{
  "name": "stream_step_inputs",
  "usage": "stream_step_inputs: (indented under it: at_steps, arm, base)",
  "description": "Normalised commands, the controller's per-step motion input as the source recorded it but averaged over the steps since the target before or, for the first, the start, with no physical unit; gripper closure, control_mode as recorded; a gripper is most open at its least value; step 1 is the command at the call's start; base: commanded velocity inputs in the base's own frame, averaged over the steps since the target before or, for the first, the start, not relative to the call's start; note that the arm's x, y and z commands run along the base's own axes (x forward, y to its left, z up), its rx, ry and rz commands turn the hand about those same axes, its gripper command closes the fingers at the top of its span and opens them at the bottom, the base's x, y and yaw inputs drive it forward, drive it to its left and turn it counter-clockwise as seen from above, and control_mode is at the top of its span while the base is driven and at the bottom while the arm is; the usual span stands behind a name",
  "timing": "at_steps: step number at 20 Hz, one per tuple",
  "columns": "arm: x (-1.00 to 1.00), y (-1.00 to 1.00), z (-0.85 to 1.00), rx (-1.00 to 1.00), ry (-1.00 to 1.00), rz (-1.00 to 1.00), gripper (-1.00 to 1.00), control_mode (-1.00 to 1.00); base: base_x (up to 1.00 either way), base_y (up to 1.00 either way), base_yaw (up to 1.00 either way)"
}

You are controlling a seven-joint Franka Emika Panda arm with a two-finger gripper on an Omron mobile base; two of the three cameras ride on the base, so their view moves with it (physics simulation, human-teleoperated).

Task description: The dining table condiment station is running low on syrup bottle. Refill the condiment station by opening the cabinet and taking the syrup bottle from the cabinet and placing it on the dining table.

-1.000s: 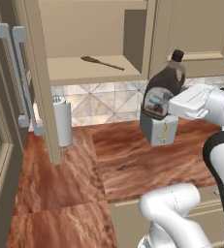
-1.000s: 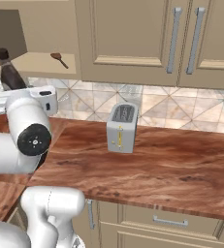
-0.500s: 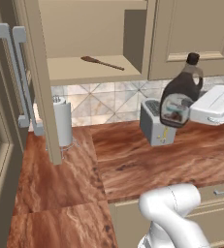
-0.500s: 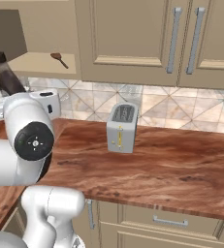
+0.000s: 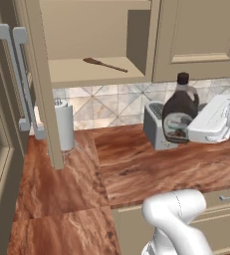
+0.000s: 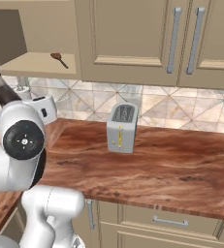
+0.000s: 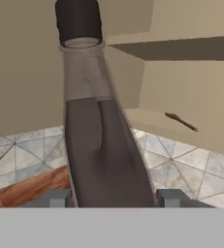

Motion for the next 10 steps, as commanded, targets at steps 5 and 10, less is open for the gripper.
stream_step_inputs:
  at_steps: [5,10]
  arm:
    - [-0.11,0.01,-0.01,-0.01,-0.01,-0.02,1.0,1.0]
    - [0.0,0.0,0.0,0.0,0.0,0.0,1.0,1.0]
  base:
    - [-0.64,0.0,-0.22]
    - [-0.71,-0.04,-0.49]
